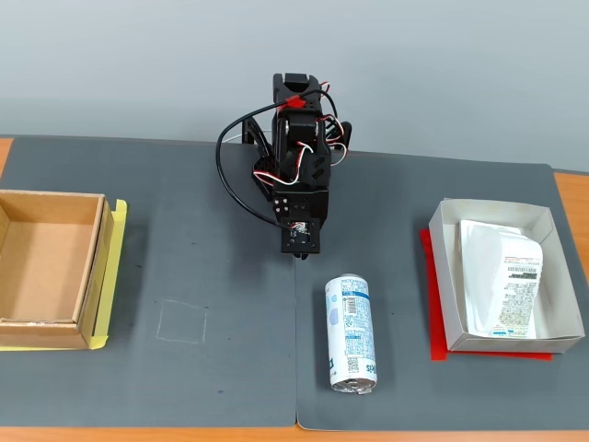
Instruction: Pick the can and put it in the brown box
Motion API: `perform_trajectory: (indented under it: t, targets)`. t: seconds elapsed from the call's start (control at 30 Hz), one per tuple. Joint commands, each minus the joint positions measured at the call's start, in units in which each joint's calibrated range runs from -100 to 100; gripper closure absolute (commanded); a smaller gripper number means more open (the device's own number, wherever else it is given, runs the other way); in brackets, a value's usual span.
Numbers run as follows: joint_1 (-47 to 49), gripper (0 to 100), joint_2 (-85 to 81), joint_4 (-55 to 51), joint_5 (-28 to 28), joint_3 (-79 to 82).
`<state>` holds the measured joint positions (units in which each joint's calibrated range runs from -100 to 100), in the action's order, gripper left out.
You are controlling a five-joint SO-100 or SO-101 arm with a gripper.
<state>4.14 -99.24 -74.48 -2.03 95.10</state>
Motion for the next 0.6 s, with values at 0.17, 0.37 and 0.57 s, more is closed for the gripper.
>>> perform_trajectory:
  t: [0.17, 0.37, 0.57]
  targets:
    - [-0.3, 99, -0.2, 0.2, 0.2, -3.1]
    - [-0.3, 99, -0.2, 0.2, 0.2, -3.1]
    - [0.2, 99, -0.2, 0.2, 0.2, -3.1]
